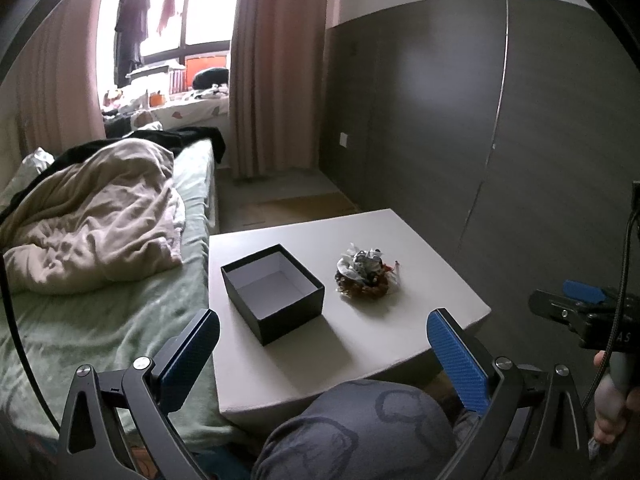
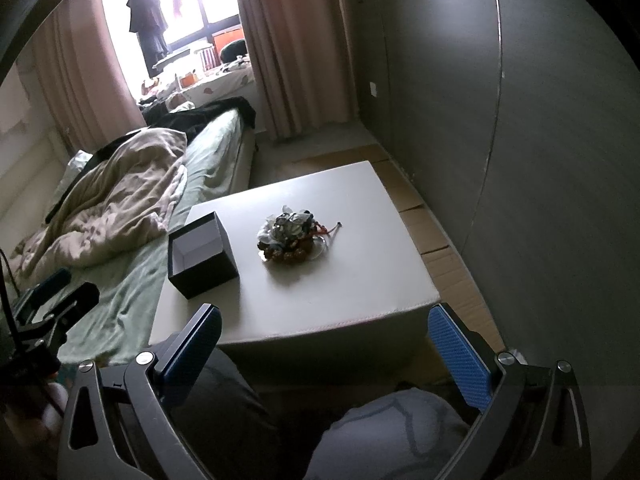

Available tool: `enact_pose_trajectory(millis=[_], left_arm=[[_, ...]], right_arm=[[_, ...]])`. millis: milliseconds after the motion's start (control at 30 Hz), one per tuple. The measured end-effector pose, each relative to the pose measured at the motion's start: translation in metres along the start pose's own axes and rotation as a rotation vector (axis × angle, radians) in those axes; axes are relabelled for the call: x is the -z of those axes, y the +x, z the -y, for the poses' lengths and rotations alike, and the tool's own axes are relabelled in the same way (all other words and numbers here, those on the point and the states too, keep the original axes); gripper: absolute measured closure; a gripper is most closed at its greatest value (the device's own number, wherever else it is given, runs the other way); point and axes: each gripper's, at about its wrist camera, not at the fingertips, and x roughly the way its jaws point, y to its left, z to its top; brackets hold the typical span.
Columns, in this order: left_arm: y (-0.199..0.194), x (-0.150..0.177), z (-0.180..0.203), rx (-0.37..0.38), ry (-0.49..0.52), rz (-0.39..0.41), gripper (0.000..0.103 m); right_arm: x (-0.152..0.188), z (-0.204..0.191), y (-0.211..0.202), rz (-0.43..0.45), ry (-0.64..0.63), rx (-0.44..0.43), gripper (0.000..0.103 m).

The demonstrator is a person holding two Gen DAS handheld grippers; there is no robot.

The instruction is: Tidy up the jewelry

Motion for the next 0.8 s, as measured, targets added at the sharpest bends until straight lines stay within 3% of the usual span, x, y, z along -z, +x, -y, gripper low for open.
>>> enact_pose_trajectory(millis=[500, 800], left_arm=[[0.015, -0.006, 0.005, 0.015, 0.013, -0.017, 0.0], [0.039, -0.03, 0.003, 0.063, 0.014, -0.021, 0.0]], right_arm=[[-0.009, 0.001, 0.008, 0.004, 0.009, -0.034, 0.0], [-0.032, 0.018, 0.029, 0.012, 0.065, -0.088, 0.0]])
